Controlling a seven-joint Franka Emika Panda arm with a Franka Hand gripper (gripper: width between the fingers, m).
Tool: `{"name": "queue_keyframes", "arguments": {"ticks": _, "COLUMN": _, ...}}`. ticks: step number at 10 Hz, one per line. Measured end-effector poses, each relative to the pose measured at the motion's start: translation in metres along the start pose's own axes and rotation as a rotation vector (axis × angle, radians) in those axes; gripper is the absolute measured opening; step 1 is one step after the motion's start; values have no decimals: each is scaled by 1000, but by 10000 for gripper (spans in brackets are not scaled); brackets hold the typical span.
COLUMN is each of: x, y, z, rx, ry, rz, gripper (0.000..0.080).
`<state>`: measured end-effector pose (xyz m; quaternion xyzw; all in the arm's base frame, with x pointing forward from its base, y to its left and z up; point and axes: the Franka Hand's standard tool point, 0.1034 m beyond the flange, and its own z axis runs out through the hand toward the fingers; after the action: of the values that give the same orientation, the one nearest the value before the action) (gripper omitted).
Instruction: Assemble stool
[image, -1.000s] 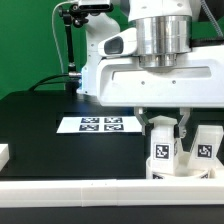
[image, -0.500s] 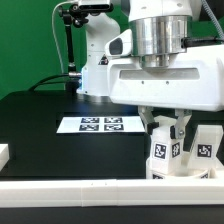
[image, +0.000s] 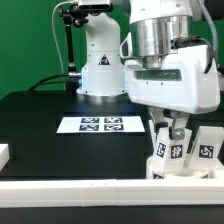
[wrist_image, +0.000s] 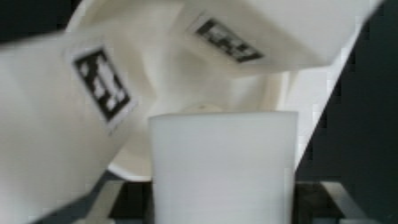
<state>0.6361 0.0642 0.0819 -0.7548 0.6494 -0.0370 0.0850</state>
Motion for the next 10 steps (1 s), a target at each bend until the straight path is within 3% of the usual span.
{"name": "queue_keyframes", "arguments": {"ticks": 5, "x": -2, "y": -1, "z": 0, "rx": 11, "ry": -38, "rz": 412, "gripper": 338}}
{"name": "queue_keyframes", "arguments": {"ticks": 10, "x": -3, "y": -1, "z": 1, "rx": 9, "ry": -59, "rz": 657, "gripper": 338}}
